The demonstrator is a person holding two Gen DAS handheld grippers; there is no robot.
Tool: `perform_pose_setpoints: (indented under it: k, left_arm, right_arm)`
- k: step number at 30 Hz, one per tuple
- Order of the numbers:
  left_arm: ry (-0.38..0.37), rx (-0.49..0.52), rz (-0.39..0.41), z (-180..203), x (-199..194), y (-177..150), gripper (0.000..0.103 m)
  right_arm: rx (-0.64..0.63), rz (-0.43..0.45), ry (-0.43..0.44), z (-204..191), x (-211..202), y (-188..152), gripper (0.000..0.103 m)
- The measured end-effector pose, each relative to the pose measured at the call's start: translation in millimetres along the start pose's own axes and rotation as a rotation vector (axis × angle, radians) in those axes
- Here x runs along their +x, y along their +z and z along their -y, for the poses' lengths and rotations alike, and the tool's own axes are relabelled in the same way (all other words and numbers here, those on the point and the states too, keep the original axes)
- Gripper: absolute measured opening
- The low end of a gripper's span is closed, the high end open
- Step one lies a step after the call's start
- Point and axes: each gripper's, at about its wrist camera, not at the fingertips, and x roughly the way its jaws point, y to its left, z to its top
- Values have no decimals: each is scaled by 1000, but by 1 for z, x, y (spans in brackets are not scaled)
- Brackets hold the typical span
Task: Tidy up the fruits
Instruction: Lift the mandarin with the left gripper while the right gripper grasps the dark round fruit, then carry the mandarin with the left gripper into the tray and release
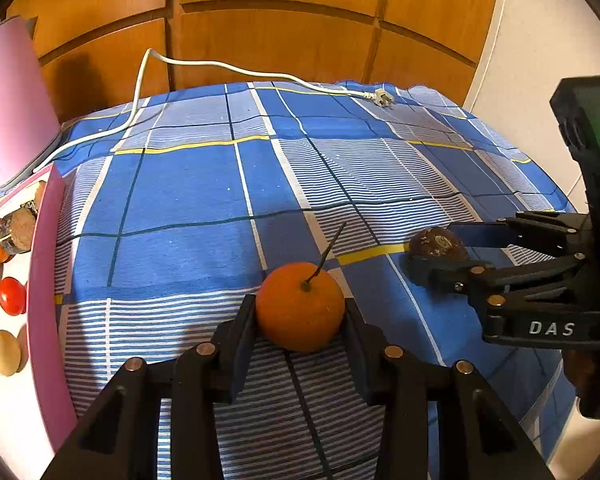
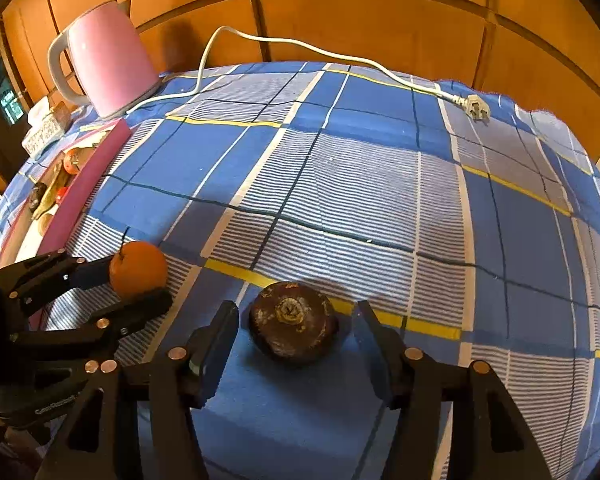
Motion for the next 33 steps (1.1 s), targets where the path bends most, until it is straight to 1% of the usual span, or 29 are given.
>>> perform_pose_setpoints:
  k: [2,3,4,9,13,16,19,24,33]
  left_arm:
    - [2,0,1,0,0,1,42]
    - [2,0,1,0,0,0,42]
    - [3,1,2,1,0,0,42]
    - [6,10,-5,2,1,1,41]
    - [5,1,-17,1,-1,3,40]
    - [3,-17,-27,-1,-4,5,40]
    - [3,-27,-31,-1,-9,4,40]
    - [-13,-43,-6,0,-27,7,40]
    - [-37,-76,30,-2,-60,12,40]
  right_arm:
    - [5,-8,-1,1,4,0,58]
    - [5,-8,-8,0,5,0,53]
    - [0,7,-22,-2,4,-1,46]
    - [-2,29,-67,-7,6,-4,46]
    - [48,42,-52,-2,6,-6,46]
    - [38,62,-74,-6,6,-9,46]
    - [36,79,-76,-6,6,-10,46]
    - [30,125,-82,-7,5,-16,46]
    - [24,156,-105,-10,5,-19,46]
